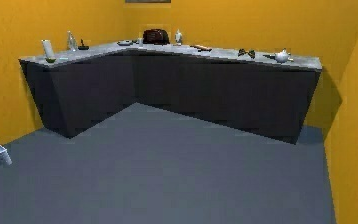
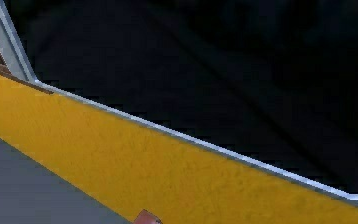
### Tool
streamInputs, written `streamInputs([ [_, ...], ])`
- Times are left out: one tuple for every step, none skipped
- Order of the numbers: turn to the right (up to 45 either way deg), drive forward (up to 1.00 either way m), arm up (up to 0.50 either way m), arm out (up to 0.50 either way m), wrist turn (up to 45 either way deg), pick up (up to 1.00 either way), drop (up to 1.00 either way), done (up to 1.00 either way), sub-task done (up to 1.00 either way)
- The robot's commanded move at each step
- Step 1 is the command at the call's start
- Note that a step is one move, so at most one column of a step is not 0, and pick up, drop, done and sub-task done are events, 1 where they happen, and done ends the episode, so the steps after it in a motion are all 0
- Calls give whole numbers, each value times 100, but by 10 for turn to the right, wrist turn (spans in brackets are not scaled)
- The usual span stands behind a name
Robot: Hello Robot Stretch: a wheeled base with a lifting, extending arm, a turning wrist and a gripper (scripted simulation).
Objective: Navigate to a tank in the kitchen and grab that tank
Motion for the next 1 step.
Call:
streamInputs([
  [0, 0, 0, 0, 450, 0, 0, 0, 0],
])
